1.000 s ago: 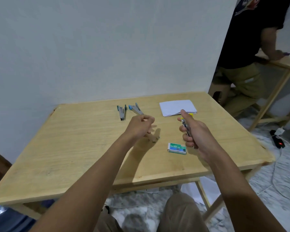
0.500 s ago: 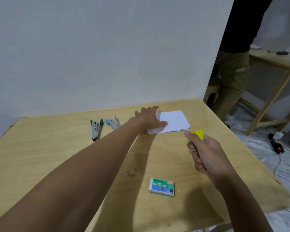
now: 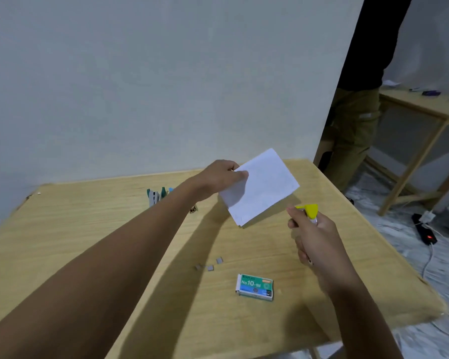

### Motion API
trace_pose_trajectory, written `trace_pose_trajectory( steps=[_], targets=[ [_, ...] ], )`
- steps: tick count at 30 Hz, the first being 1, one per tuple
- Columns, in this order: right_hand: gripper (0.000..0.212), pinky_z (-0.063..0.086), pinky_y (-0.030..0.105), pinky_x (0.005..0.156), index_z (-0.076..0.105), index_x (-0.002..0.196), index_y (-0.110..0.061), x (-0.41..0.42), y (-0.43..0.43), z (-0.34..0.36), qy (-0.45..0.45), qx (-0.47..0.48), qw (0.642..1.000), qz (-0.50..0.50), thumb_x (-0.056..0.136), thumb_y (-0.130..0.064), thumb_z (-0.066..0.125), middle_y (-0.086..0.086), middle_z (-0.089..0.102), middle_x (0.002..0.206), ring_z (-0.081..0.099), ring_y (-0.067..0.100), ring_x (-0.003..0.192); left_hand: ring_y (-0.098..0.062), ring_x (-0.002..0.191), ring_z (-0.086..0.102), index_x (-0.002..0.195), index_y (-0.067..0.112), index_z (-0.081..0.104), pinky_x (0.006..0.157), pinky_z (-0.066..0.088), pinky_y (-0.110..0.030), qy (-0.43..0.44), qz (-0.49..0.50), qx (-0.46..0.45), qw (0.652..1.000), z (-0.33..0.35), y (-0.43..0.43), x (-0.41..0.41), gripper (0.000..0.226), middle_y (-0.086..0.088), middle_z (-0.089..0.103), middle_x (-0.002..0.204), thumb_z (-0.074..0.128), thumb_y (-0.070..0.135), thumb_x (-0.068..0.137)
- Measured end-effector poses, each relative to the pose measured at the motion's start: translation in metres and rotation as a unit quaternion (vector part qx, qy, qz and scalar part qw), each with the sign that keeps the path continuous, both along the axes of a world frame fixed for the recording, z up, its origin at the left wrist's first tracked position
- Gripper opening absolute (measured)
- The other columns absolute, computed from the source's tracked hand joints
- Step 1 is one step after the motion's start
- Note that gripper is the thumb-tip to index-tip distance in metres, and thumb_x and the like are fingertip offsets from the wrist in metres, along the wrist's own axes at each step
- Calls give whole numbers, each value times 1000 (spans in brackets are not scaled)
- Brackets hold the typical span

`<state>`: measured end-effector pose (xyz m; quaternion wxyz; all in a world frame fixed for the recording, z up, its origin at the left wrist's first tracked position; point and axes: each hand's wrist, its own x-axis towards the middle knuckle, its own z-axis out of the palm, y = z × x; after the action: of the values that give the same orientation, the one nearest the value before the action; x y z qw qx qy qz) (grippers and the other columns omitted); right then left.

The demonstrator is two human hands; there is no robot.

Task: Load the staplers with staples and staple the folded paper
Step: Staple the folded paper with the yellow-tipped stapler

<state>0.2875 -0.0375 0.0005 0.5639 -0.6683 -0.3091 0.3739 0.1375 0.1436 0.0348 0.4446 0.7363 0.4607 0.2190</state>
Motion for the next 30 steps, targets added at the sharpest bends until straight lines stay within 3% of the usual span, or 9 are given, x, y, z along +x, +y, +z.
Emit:
trace_pose_trajectory(
  steps=[2, 5, 9, 12, 14, 16, 20, 26, 30],
  targets=[
    [35, 31, 26, 46, 63, 82, -16, -11, 0, 9, 4, 6, 1000, -17, 89, -51, 63, 0, 47, 64, 34, 11, 49, -17, 73, 43, 78, 16, 51, 69, 30, -29, -72, 18, -22, 997, 8, -18, -18, 28, 0, 49, 80, 63, 40, 88],
    [39, 35, 28, 54, 67, 94, -21, -35, 0, 26, 27, 26, 999, -5, 84, -59, 65, -10, 63, 76, 43, 8, 56, -18, 76, 40, 75, 16, 48, 69, 27, -33, -146, 61, -19, 987, 15, -49, -45, 38, -3, 46, 83, 65, 49, 86],
    [28, 30, 24, 45, 65, 86, -22, -73, -1, 45, 49, 69, 996, 27, 85, -50, 69, -11, 51, 56, 33, 8, 42, -18, 74, 46, 70, 17, 47, 72, 31, -34, -210, 111, -6, 971, 25, -88, -80, 48, -4, 49, 81, 70, 60, 75],
    [24, 28, 28, 47, 63, 87, -21, -98, -2, 51, 68, 102, 992, 44, 84, -43, 71, 2, 55, 80, 28, 12, 42, -19, 68, 52, 74, 14, 49, 65, 35, -29, -239, 153, -15, 959, 34, -112, -104, 48, -3, 57, 78, 72, 56, 79],
    [27, 28, 29, 49, 63, 90, -19, -112, -6, 56, 83, 103, 989, 60, 81, -43, 72, 4, 54, 85, 28, 13, 42, -26, 75, 67, 84, 6, 62, 64, 47, -29, -272, 159, -31, 949, 39, -126, -118, 50, -6, 74, 92, 73, 54, 79],
    [27, 28, 27, 47, 60, 90, -19, -123, -10, 61, 113, 111, 984, 80, 82, -42, 73, 1, 58, 84, 26, 13, 45, -30, 96, 72, 102, 4, 70, 82, 57, -41, -308, 160, -40, 937, 43, -137, -131, 53, -6, 76, 105, 74, 51, 79],
    [26, 24, 23, 43, 56, 92, -18, -139, -18, 68, 172, 140, 967, 123, 86, -38, 72, -13, 61, 74, 21, 12, 48, -25, 101, 72, 111, 10, 72, 96, 54, -44, -338, 167, -51, 925, 49, -156, -148, 45, -2, 76, 108, 72, 46, 84],
    [44, 29, 26, 46, 57, 99, -16, -156, -24, 74, 115, 123, 976, 136, 71, -46, 75, 1, 51, 88, 27, 13, 45, -26, 99, 72, 102, 3, 71, 91, 53, -40, -351, 233, -53, 906, 48, -170, -158, 59, -5, 76, 104, 75, 54, 71],
    [33, 29, 26, 46, 56, 92, -16, -158, -25, 71, 128, 100, 978, 131, 75, -38, 72, -4, 49, 72, 29, 12, 43, -21, 80, 61, 79, 15, 62, 76, 44, -36, -385, 250, -43, 887, 44, -175, -159, 30, -2, 69, 86, 74, 43, 80]
  ],
)
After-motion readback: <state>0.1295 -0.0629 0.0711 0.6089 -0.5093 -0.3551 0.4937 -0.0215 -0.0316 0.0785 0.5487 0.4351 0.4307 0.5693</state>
